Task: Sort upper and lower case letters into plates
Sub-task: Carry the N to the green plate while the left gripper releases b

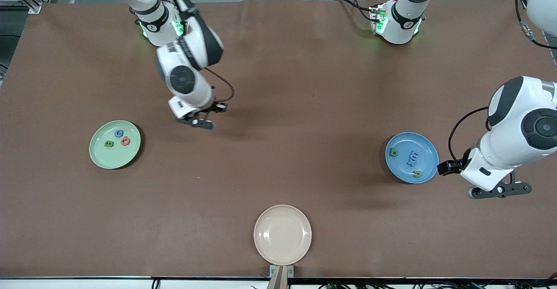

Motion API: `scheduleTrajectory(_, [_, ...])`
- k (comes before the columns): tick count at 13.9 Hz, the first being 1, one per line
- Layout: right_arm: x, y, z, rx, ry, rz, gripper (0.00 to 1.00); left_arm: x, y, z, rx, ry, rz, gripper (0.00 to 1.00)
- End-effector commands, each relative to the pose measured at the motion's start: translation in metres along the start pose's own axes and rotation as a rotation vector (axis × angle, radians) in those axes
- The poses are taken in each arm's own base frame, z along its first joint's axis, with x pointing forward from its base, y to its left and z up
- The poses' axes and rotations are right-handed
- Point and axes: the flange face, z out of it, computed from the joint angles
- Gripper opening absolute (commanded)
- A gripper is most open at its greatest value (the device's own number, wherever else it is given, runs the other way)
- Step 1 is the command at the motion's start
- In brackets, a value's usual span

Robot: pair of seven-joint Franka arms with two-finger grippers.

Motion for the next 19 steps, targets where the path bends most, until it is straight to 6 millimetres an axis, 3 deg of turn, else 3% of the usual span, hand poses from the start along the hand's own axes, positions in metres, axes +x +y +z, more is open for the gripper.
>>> scheduleTrajectory(1, [0.037, 0.087, -0.011, 0.043, -0.010, -0.117, 0.13, -0.001, 0.036, -0.022, 0.002, 0.008, 0.052, 1.00])
scheduleTrajectory(4, [0.077, 0.173, -0.018, 0.048, 0.025, -0.228, 0.13, 0.000, 0.057, -0.033, -0.009, 0.035, 0.072, 1.00])
scheduleTrajectory(5, [0.087, 0.193, -0.016, 0.045, 0.038, -0.254, 0.13, -0.004, 0.073, -0.030, 0.014, 0.029, 0.088, 1.00])
scheduleTrajectory(8, [0.115, 0.246, 0.017, 0.044, 0.081, -0.305, 0.13, -0.013, 0.080, -0.045, -0.029, -0.026, 0.029, 1.00])
scheduleTrajectory(9, [0.123, 0.264, 0.032, 0.040, 0.097, -0.315, 0.13, -0.017, 0.074, -0.058, -0.048, -0.036, -0.003, 1.00])
scheduleTrajectory(11, [0.135, 0.280, 0.053, 0.036, 0.098, -0.340, 0.13, -0.025, 0.058, -0.088, -0.072, -0.030, -0.088, 1.00])
scheduleTrajectory(13, [0.147, 0.290, 0.063, 0.033, 0.090, -0.333, 0.13, -0.032, 0.019, -0.109, -0.153, -0.048, -0.135, 1.00])
scheduleTrajectory(15, [0.161, 0.304, 0.071, 0.019, 0.088, -0.369, 0.13, -0.044, -0.014, -0.125, -0.171, -0.062, -0.066, 1.00])
scheduleTrajectory(19, [0.182, 0.321, 0.082, 0.013, 0.094, -0.415, 0.14, -0.083, -0.061, -0.166, -0.152, -0.045, -0.044, 1.00])
